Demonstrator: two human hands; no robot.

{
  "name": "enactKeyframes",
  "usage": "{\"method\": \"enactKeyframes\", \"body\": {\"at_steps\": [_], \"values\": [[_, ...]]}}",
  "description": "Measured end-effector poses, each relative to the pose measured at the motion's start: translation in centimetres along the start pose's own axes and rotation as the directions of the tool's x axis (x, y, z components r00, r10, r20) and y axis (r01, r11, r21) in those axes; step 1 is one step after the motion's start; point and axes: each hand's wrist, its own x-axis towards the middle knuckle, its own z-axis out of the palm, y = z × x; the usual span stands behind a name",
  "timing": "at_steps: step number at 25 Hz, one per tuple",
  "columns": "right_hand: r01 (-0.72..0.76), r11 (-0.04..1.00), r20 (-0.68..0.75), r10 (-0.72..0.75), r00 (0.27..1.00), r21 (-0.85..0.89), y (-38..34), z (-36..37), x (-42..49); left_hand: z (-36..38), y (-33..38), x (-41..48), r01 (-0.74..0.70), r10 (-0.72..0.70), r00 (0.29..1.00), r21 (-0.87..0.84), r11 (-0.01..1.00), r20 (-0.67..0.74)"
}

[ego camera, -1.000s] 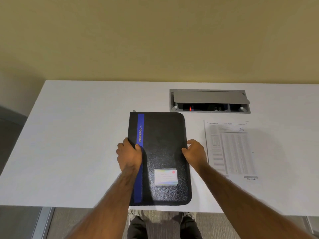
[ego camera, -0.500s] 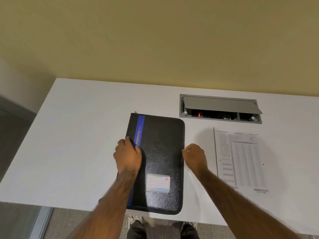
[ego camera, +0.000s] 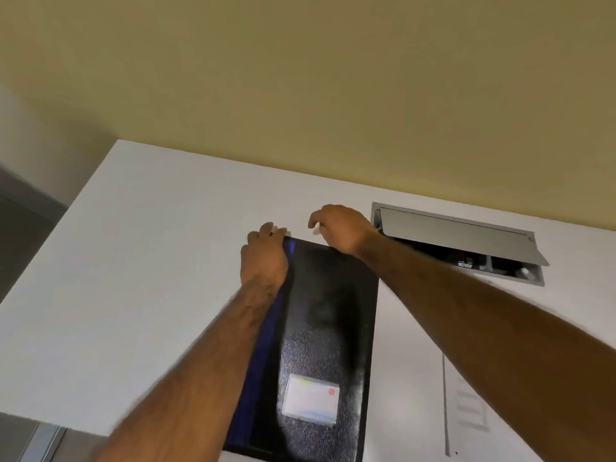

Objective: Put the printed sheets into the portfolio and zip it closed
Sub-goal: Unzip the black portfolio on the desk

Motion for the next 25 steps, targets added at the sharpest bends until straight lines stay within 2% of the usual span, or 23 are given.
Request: {"method": "enactKeyframes", "body": {"at_steps": [3, 8, 12, 14, 18, 20, 22, 25], "values": [[0.081, 0.996, -0.022, -0.080, 0.997, 0.028, -1.7, 0.4, 2.8, -0.5, -2.7, 3.3, -0.007, 0.026, 0.991, -0.139, 0.990, 0.133], [0.086, 0.980, 0.064, -0.099, 0.993, 0.181, -3.2, 2.4, 5.9, -0.6, -3.2, 6.6, 0.051, 0.023, 0.982, -0.381, 0.923, 0.187], [0.032, 0.965, 0.126, -0.067, 0.990, 0.262, -2.8, 3.5, 7.2, -0.2, -4.1, 6.8, 0.145, -0.103, 0.989, -0.515, 0.845, 0.109], [0.030, 0.958, 0.136, -0.072, 0.988, 0.285, -2.8, 3.5, 7.5, 0.1, -4.7, 6.6, 0.194, -0.154, 0.981, -0.538, 0.821, 0.118], [0.087, 0.949, 0.077, -0.116, 0.990, 0.303, -3.8, 3.3, 7.7, -0.1, -5.2, 7.0, 0.234, -0.167, 0.972, -0.586, 0.776, 0.168], [0.111, 0.957, 0.092, -0.140, 0.986, 0.269, -4.1, 3.5, 7.9, -0.3, -5.3, 7.1, 0.249, -0.175, 0.968, -0.579, 0.777, 0.182], [0.128, 0.965, 0.102, -0.155, 0.983, 0.230, -4.2, 3.6, 8.1, -0.3, -5.3, 7.0, 0.232, -0.161, 0.972, -0.556, 0.798, 0.174], [0.132, 0.971, 0.088, -0.152, 0.984, 0.198, -3.9, 3.4, 8.1, -0.5, -5.1, 6.9, 0.121, -0.063, 0.990, -0.514, 0.849, 0.129]]}}
